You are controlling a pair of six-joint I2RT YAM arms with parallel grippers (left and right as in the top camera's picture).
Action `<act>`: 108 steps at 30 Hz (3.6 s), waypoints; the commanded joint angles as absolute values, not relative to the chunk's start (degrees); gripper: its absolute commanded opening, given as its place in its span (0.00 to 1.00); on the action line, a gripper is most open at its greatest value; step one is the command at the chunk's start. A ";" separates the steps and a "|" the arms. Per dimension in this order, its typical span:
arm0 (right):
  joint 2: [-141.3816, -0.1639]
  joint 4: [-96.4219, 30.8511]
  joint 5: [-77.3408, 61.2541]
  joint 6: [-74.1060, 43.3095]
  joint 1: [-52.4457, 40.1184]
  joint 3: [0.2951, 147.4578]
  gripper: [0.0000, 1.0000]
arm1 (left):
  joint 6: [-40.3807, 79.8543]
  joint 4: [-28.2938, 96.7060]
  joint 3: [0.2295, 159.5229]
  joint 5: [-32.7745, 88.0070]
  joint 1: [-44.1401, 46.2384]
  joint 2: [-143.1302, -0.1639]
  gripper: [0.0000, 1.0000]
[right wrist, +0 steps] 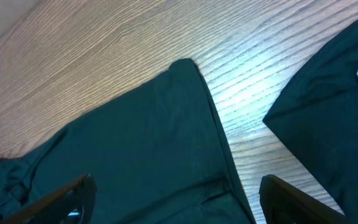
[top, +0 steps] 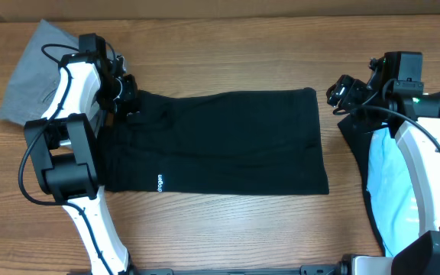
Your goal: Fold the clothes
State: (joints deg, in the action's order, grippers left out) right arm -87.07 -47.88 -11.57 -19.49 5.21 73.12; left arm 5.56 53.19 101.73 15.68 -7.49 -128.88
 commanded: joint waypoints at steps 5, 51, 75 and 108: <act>-86.80 -47.46 -10.98 -19.51 5.39 74.22 0.87 | 4.05 49.12 102.78 18.79 -5.32 -127.33 0.04; -118.65 -13.74 -15.70 -19.42 5.37 74.24 0.83 | 9.02 52.64 102.80 23.00 -7.25 -127.33 0.26; -120.57 -15.68 -21.15 -9.96 3.07 74.22 0.51 | 7.27 55.68 103.35 25.32 -12.32 -126.76 0.54; -116.84 -15.81 -21.54 -8.69 8.84 74.32 0.79 | 5.76 56.34 103.35 24.91 -12.36 -126.76 0.55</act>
